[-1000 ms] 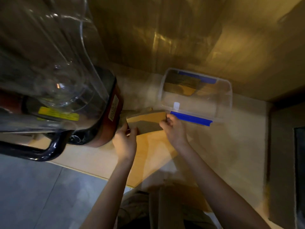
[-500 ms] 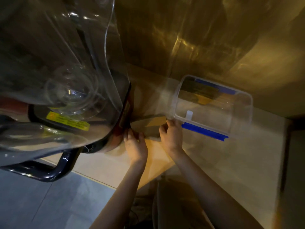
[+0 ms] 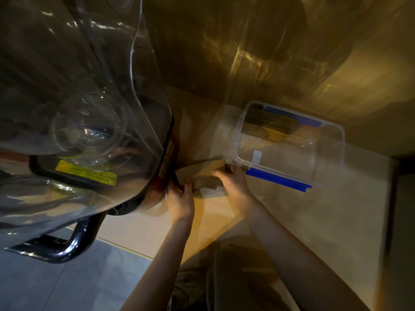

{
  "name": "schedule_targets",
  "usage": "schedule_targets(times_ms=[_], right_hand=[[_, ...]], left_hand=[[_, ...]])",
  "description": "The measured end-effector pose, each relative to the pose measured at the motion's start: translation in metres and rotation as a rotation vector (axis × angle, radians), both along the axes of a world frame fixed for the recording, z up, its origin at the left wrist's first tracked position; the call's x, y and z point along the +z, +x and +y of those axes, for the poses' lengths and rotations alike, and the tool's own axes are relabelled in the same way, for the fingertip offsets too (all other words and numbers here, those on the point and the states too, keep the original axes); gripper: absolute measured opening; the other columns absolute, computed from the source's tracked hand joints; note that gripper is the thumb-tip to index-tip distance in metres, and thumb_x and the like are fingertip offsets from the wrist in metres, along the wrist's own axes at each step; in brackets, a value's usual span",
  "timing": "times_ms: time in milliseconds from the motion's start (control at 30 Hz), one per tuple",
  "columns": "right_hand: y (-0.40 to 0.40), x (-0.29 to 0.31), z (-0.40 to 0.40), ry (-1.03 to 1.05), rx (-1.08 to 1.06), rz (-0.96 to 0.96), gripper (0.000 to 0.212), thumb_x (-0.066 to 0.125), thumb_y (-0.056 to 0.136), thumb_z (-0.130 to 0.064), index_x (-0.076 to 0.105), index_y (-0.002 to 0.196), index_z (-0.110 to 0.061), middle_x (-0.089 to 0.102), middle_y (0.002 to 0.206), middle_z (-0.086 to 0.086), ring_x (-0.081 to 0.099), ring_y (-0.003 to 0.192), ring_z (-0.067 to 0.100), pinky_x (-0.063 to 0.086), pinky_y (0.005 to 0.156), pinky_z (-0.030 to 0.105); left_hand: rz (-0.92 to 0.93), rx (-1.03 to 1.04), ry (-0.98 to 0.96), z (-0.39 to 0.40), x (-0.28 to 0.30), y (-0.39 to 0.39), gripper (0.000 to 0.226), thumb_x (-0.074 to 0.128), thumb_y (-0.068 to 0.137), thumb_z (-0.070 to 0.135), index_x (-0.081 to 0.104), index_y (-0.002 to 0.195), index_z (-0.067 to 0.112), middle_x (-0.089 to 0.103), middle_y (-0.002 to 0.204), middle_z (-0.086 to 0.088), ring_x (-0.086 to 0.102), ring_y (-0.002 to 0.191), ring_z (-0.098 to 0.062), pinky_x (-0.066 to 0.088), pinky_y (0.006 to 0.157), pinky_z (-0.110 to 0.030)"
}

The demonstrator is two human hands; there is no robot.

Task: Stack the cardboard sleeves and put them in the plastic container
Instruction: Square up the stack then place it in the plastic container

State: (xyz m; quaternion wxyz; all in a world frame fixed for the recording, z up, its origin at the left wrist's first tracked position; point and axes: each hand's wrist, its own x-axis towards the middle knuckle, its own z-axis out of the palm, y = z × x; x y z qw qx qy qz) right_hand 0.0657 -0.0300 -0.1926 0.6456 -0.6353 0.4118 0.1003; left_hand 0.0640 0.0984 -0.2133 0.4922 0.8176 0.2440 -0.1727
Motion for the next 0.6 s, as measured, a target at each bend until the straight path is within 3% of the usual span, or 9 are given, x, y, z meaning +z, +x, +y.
schedule_targets(times_ms=[67,100,233,300,367,467,533,600], right_hand=[[-0.004,0.005,-0.004,0.105,-0.053,0.003,0.011,0.064,0.080,-0.004,0.064,0.088,-0.012,0.062,0.074,-0.002,0.059,0.070,0.008,0.048,0.054,0.009],[-0.009,0.005,-0.006,0.139,-0.059,0.010,0.012,0.065,0.080,-0.004,0.063,0.081,-0.016,0.061,0.072,-0.004,0.058,0.070,0.009,0.050,0.057,0.012],[-0.037,0.006,-0.016,0.243,-0.010,0.065,0.014,0.067,0.079,-0.006,0.062,0.085,-0.018,0.064,0.082,0.000,0.062,0.085,0.017,0.051,0.090,0.036],[-0.054,0.005,-0.023,0.211,0.059,0.081,0.017,0.066,0.079,-0.007,0.062,0.081,-0.023,0.064,0.087,0.000,0.061,0.091,0.019,0.049,0.093,0.039],[-0.075,0.007,-0.029,0.155,0.116,0.043,0.022,0.065,0.079,-0.005,0.062,0.082,-0.027,0.065,0.089,-0.002,0.060,0.091,0.017,0.047,0.089,0.034],[-0.110,0.005,-0.038,0.142,0.105,-0.051,0.032,0.066,0.076,0.000,0.062,0.097,-0.023,0.066,0.096,-0.002,0.062,0.096,0.017,0.051,0.079,0.021],[-0.134,0.004,-0.043,0.117,0.072,-0.079,0.044,0.069,0.073,0.006,0.056,0.109,-0.015,0.064,0.098,-0.002,0.060,0.093,0.013,0.052,0.069,0.012],[-0.157,0.005,-0.045,0.055,0.067,-0.123,0.051,0.070,0.071,0.009,0.052,0.114,-0.012,0.062,0.107,0.006,0.059,0.097,0.015,0.053,0.071,0.012]], left_hand=[[0.020,-0.013,0.012,0.002,-0.003,-0.002,0.057,0.055,0.084,0.024,0.037,0.135,0.003,0.045,0.135,-0.026,0.041,0.124,-0.041,0.036,0.104,-0.047],[0.028,-0.025,0.013,0.003,-0.003,-0.004,0.058,0.055,0.084,0.024,0.036,0.135,0.003,0.044,0.134,-0.026,0.041,0.123,-0.042,0.036,0.104,-0.047],[0.089,-0.105,-0.135,0.015,-0.008,-0.015,0.076,0.058,0.066,0.047,0.040,0.132,0.015,0.047,0.132,-0.017,0.046,0.118,-0.035,0.040,0.101,-0.052],[0.146,-0.189,-0.181,0.021,-0.012,-0.020,0.084,0.061,0.053,0.054,0.044,0.127,0.019,0.050,0.123,-0.018,0.050,0.112,-0.037,0.046,0.096,-0.050],[0.153,-0.329,-0.182,0.021,-0.007,-0.024,0.084,0.066,0.047,0.050,0.049,0.123,0.016,0.053,0.116,-0.020,0.054,0.105,-0.034,0.050,0.087,-0.040],[0.115,-0.559,-0.189,0.019,-0.004,-0.036,0.071,0.075,0.056,0.030,0.053,0.120,0.009,0.055,0.114,-0.012,0.055,0.097,-0.019,0.048,0.078,-0.018],[0.060,-0.683,-0.167,0.017,-0.006,-0.046,0.071,0.077,0.062,0.026,0.049,0.125,0.010,0.050,0.121,-0.009,0.053,0.105,-0.020,0.048,0.084,-0.021],[-0.050,-0.807,-0.100,0.011,-0.001,-0.059,0.067,0.074,0.068,0.023,0.045,0.127,0.009,0.046,0.123,-0.005,0.049,0.108,-0.018,0.047,0.087,-0.029]])
